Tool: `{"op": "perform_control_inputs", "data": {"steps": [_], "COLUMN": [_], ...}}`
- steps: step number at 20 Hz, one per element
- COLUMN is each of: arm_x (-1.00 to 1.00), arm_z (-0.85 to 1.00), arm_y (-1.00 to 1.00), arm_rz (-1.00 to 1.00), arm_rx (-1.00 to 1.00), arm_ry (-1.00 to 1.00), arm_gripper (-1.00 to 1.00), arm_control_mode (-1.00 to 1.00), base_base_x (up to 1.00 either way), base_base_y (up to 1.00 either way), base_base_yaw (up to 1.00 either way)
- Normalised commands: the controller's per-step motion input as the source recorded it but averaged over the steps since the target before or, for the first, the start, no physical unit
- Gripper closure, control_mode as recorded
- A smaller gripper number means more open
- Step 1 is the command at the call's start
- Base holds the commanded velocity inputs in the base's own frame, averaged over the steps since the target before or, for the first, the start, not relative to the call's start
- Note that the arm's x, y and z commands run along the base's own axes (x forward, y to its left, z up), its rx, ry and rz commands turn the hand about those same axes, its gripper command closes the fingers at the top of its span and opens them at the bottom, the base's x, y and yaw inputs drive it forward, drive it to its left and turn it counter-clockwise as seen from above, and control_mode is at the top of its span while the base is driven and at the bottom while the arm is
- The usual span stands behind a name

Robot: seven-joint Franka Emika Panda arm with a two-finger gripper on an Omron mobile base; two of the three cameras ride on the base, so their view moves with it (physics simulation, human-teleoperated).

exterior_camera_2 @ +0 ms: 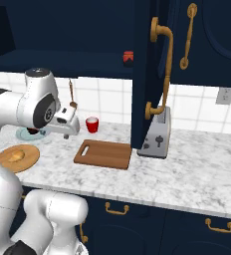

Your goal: From the different types of pastries on the counter, select a croissant and place it on the cutting board. Then retrieve a jar of jam from the cabinet and place it alongside the croissant on the cutting board.

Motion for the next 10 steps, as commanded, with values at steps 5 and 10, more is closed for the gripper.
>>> {"op": "perform_control_inputs", "data": {"steps": [5,10], "arm_x": [-0.91,-0.93], "arm_z": [-0.19,-0.32], "arm_y": [0.2,0.34], "arm_rz": [0.0,0.0], "arm_rx": [0.0,0.0], "arm_ry": [0.0,0.0], "arm_gripper": [-1.0,-1.0], "arm_control_mode": [-1.0,-1.0], "base_base_x": [0.0,0.0], "base_base_y": [0.0,0.0], "base_base_yaw": [0.0,0.0]}}
